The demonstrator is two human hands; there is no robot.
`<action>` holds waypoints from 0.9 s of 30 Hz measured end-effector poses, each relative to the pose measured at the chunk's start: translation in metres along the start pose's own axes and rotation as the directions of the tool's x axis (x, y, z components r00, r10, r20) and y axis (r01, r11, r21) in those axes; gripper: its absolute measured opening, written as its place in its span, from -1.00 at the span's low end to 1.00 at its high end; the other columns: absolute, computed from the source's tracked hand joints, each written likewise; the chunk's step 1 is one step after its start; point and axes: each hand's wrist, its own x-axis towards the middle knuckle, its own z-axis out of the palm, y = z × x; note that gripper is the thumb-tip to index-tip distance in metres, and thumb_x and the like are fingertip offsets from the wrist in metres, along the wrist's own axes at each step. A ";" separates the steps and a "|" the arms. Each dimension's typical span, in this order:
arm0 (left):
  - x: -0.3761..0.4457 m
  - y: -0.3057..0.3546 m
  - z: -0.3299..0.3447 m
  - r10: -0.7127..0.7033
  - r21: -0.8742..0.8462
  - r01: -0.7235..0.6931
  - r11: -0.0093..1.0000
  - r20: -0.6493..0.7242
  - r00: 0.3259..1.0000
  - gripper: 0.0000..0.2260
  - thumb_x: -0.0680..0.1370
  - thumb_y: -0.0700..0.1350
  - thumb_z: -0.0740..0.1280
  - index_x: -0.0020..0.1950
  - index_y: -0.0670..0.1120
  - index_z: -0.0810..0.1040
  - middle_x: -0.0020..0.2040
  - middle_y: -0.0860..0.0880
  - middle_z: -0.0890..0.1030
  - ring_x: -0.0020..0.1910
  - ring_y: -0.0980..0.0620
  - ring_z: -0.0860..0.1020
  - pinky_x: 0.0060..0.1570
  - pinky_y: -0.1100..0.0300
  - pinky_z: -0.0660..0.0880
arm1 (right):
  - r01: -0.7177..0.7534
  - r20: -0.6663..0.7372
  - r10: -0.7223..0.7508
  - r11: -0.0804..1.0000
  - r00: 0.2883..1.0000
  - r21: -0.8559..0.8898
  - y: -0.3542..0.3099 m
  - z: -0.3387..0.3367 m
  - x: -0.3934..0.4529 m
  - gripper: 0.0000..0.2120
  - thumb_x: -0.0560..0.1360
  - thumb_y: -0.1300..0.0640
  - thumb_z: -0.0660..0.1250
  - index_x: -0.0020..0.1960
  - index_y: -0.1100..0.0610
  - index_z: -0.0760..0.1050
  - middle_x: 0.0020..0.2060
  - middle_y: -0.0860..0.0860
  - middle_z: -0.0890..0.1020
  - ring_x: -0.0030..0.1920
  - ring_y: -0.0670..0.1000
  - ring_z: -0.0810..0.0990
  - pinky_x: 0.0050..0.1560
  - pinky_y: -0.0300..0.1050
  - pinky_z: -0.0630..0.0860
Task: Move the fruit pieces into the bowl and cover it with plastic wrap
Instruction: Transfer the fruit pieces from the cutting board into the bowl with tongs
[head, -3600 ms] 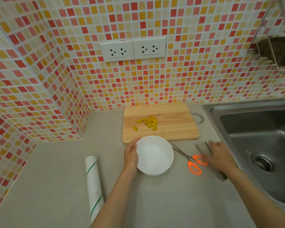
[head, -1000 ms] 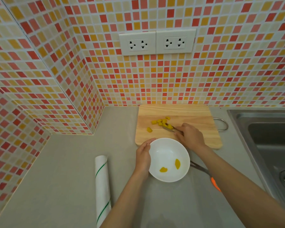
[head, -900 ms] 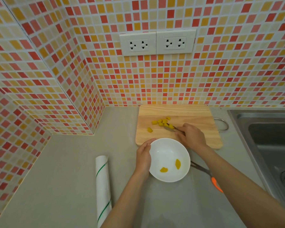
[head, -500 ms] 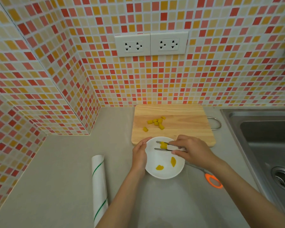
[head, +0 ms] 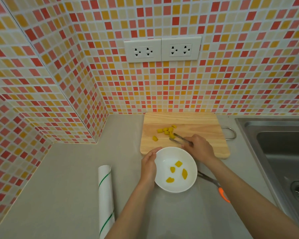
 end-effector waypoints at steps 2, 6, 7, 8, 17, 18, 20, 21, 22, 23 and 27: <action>0.000 -0.002 0.000 0.009 -0.020 -0.009 1.000 -0.002 1.000 -0.71 0.57 -0.27 0.12 -0.02 -0.08 0.64 0.01 -0.01 0.64 0.08 -0.09 0.57 0.17 -0.01 0.47 | 0.014 -0.021 -0.015 1.000 1.000 -0.026 0.001 0.004 0.008 -0.75 0.50 -0.06 0.25 0.12 -0.07 0.58 -0.14 0.05 0.51 0.01 0.16 0.56 -0.22 -0.12 0.35; 0.001 -0.004 0.000 0.010 -0.025 -0.010 1.000 0.001 1.000 -0.71 0.57 -0.27 0.12 0.02 -0.11 0.64 0.02 0.00 0.64 0.08 -0.07 0.57 0.16 0.03 0.47 | 0.047 -0.049 -0.050 0.997 0.998 -0.066 -0.006 -0.002 0.013 -0.77 0.52 -0.05 0.23 0.10 -0.10 0.60 -0.13 0.05 0.55 -0.03 0.15 0.56 -0.26 -0.11 0.34; 0.001 -0.004 0.000 0.013 -0.026 -0.012 1.000 0.004 1.000 -0.71 0.57 -0.27 0.12 0.01 -0.10 0.64 0.01 0.01 0.64 0.07 -0.07 0.57 0.15 0.04 0.47 | 0.061 -0.063 -0.063 0.998 0.996 -0.034 -0.009 -0.007 0.010 -0.77 0.53 -0.04 0.24 0.11 -0.09 0.60 -0.18 0.03 0.54 -0.08 0.13 0.55 -0.28 -0.11 0.33; 0.002 -0.004 0.000 0.018 -0.028 -0.018 0.999 0.008 1.000 -0.70 0.57 -0.27 0.12 0.00 -0.09 0.64 0.00 0.01 0.64 0.08 -0.07 0.56 0.16 0.03 0.47 | 0.095 -0.077 -0.094 0.995 0.993 0.009 -0.012 -0.013 0.005 -0.77 0.53 -0.02 0.25 0.12 -0.08 0.60 -0.22 0.00 0.51 -0.12 0.11 0.54 -0.30 -0.09 0.34; 0.001 -0.002 -0.001 0.022 -0.051 -0.021 0.998 0.020 1.000 -0.69 0.57 -0.29 0.13 -0.04 -0.02 0.63 0.13 -0.10 0.61 0.12 -0.10 0.55 0.20 -0.03 0.45 | 0.324 0.144 -0.310 0.941 0.940 -0.093 -0.021 -0.041 -0.073 -0.65 0.48 -0.10 0.31 0.26 -0.16 0.49 -0.01 -0.12 0.55 0.02 -0.05 0.56 -0.17 -0.10 0.42; 0.000 -0.002 -0.001 0.030 -0.047 -0.029 0.998 0.024 0.999 -0.69 0.57 -0.30 0.13 -0.03 -0.02 0.62 0.15 -0.10 0.60 0.14 -0.11 0.54 0.22 -0.03 0.44 | 0.322 0.173 -0.303 0.941 0.937 -0.099 -0.022 -0.043 -0.073 -0.62 0.47 -0.12 0.31 0.28 -0.16 0.46 0.00 -0.13 0.54 0.02 -0.05 0.55 -0.17 -0.12 0.40; 0.000 -0.002 -0.001 0.056 -0.029 -0.055 0.998 0.034 0.998 -0.69 0.57 -0.30 0.13 0.01 0.00 0.61 0.15 -0.06 0.58 0.19 -0.11 0.52 0.26 -0.05 0.41 | 0.309 0.147 -0.302 0.950 0.942 -0.031 -0.022 -0.048 -0.069 -0.60 0.45 -0.10 0.35 0.28 -0.10 0.48 -0.08 -0.11 0.51 -0.08 -0.04 0.54 -0.18 -0.10 0.43; -0.001 -0.002 -0.002 0.073 -0.016 -0.073 0.997 0.040 0.996 -0.69 0.57 -0.30 0.13 0.03 0.00 0.60 0.13 -0.03 0.59 0.21 -0.11 0.51 0.28 -0.05 0.40 | 0.296 0.105 -0.297 0.955 0.949 0.028 -0.021 -0.049 -0.065 -0.60 0.45 -0.06 0.37 0.27 -0.05 0.50 -0.13 -0.10 0.50 -0.16 -0.05 0.51 -0.17 -0.06 0.46; -0.001 -0.002 -0.003 0.090 -0.001 -0.090 0.996 0.048 0.995 -0.69 0.58 -0.29 0.12 0.04 0.01 0.60 0.10 0.01 0.59 0.23 -0.10 0.50 0.30 -0.05 0.39 | 0.273 0.056 -0.280 0.956 0.958 0.109 -0.021 -0.049 -0.060 -0.61 0.44 -0.02 0.40 0.25 0.01 0.53 -0.17 -0.07 0.50 -0.22 -0.05 0.48 -0.17 -0.05 0.47; -0.002 -0.001 -0.003 0.103 0.012 -0.103 0.995 0.056 0.993 -0.68 0.58 -0.29 0.12 0.03 0.01 0.61 0.08 0.05 0.59 0.23 -0.08 0.50 0.31 -0.04 0.38 | 0.240 0.000 -0.245 0.949 0.969 0.204 -0.020 -0.048 -0.055 -0.63 0.43 0.03 0.42 0.22 0.07 0.56 -0.19 -0.02 0.53 -0.24 -0.05 0.47 -0.17 -0.06 0.45; -0.005 0.000 -0.005 0.101 0.012 -0.102 0.995 0.074 0.992 -0.66 0.58 -0.29 0.13 -0.04 0.06 0.63 0.15 -0.01 0.61 0.20 -0.03 0.53 0.28 0.01 0.43 | 0.102 -0.154 -0.054 0.940 0.987 0.326 -0.016 -0.035 -0.031 -0.78 0.45 0.09 0.40 0.06 0.13 0.65 -0.21 0.20 0.63 -0.17 0.13 0.56 -0.18 -0.04 0.39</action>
